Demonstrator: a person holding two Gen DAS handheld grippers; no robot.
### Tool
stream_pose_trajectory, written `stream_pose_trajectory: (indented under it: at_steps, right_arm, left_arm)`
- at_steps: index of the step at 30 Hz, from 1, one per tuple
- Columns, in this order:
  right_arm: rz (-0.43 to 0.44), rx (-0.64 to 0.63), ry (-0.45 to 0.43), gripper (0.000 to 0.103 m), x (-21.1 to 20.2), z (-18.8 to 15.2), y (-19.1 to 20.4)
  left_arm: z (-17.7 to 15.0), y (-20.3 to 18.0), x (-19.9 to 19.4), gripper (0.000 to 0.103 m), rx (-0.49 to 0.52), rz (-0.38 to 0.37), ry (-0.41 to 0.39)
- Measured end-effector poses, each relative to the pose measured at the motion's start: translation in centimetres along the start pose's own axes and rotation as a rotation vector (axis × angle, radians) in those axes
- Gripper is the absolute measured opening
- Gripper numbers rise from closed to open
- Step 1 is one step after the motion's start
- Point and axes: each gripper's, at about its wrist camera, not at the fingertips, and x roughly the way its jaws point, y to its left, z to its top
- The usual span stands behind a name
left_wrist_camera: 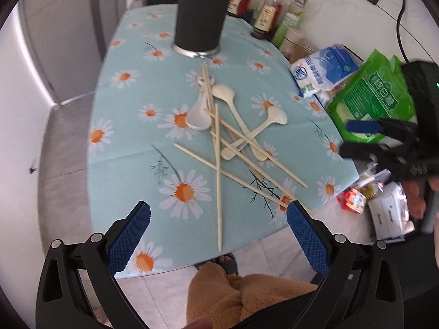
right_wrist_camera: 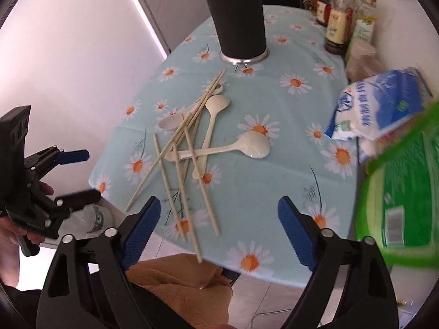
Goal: Organize utensils
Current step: 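Move both grippers down toward the pile of wooden chopsticks, then close right gripper on a wooden chopstick while left gripper closes on another chopstick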
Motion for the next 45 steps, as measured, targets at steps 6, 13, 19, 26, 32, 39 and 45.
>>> stream_pose_trajectory:
  at_steps: [6, 13, 19, 26, 32, 39, 45]
  right_arm:
    - [0.052, -0.080, 0.129, 0.054, 4.4, 2.0, 0.3]
    - [0.037, -0.209, 0.274, 0.040, 8.0, 3.1, 2.6]
    - [0.011, -0.274, 0.372, 0.024, 9.7, 3.4, 3.8]
    - [0.005, -0.263, 0.446, 0.019, 11.6, 3.6, 3.5]
    - [0.030, -0.247, 0.479, 0.007, 12.6, 4.4, 2.4]
    - [0.102, -0.224, 0.475, 0.006, 13.0, 5.3, 0.4]
    - [0.185, -0.184, 0.430, 0.006, 11.9, 6.4, -2.7]
  left_arm:
    - [0.5, 2.0, 3.1, 0.079, -0.024, -0.075, 0.062]
    - [2.0, 2.7, 5.7, 0.073, 0.020, -0.157, 0.109]
    - [3.0, 2.1, 7.0, 0.056, 0.088, -0.199, 0.156]
    - [3.2, 1.2, 8.7, 0.030, 0.133, -0.196, 0.247]
    - [4.0, 1.3, 8.9, 0.025, 0.120, -0.174, 0.274]
    - [4.3, 1.2, 9.7, 0.004, 0.105, -0.101, 0.302]
    - [4.9, 1.7, 9.1, 0.003, 0.026, -0.084, 0.279]
